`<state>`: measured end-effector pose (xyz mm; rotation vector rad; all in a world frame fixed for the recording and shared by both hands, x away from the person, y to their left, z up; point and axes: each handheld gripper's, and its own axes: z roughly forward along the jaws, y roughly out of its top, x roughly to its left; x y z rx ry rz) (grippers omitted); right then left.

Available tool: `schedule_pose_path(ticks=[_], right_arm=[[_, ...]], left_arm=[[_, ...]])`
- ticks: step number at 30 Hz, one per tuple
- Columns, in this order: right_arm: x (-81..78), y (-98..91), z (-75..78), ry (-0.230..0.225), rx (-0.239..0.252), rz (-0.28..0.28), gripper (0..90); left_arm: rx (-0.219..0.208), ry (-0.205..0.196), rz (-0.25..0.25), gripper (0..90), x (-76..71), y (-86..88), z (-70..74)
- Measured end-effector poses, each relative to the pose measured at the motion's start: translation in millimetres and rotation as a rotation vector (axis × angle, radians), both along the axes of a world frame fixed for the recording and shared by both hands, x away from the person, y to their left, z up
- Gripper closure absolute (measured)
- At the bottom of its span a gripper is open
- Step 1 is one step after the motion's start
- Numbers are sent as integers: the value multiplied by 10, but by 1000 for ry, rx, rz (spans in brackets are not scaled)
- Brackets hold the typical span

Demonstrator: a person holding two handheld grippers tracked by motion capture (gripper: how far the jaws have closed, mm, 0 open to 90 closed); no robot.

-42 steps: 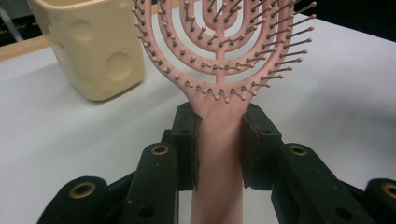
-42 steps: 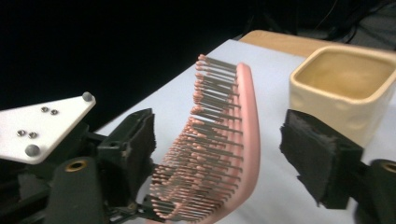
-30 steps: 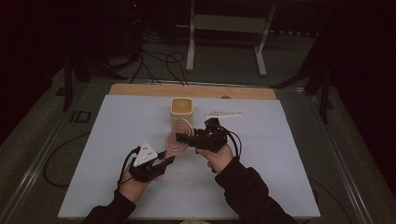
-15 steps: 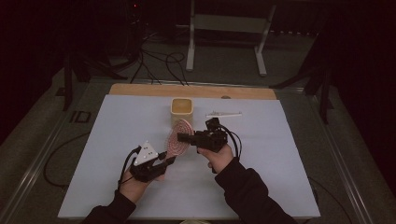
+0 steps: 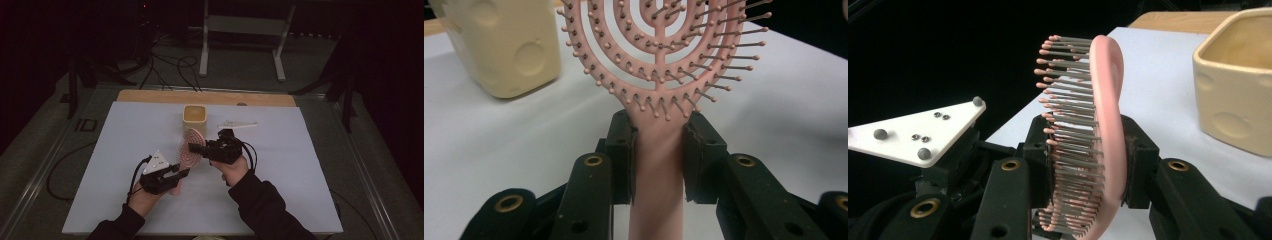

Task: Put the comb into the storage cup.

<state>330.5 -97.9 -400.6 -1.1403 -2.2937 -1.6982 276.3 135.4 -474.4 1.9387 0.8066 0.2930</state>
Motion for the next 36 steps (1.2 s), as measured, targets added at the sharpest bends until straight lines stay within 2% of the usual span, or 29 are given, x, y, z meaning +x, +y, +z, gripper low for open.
schedule_pose_path(ticks=[2,6,10,16,18,22,26,30,33,36], right_arm=[[0,-1,4,-5,5,-3,647],[-17,8,33,-44,-18,-3,649],[-15,-7,55,-57,-20,-13,648],[-2,-55,103,-84,-22,-26,649],[5,-76,132,-95,-24,-34,649],[16,-126,185,-122,-21,-47,649],[9,-160,237,-147,-24,-52,649],[19,-207,289,-161,-18,-61,649],[26,-228,319,-174,-22,-64,649],[31,-240,340,-182,-24,-62,649]], left_arm=[[-7,13,-6,665,4,-7,-2],[3,56,-35,599,19,-31,-18],[4,84,-31,525,34,-37,-31],[5,90,-10,435,52,3,-17],[30,99,-5,393,54,7,-8],[47,113,-11,315,58,30,-9],[43,119,-14,262,64,67,-12],[28,125,-25,172,65,111,-14],[30,115,-16,153,50,154,0],[30,110,-18,79,39,189,10]])
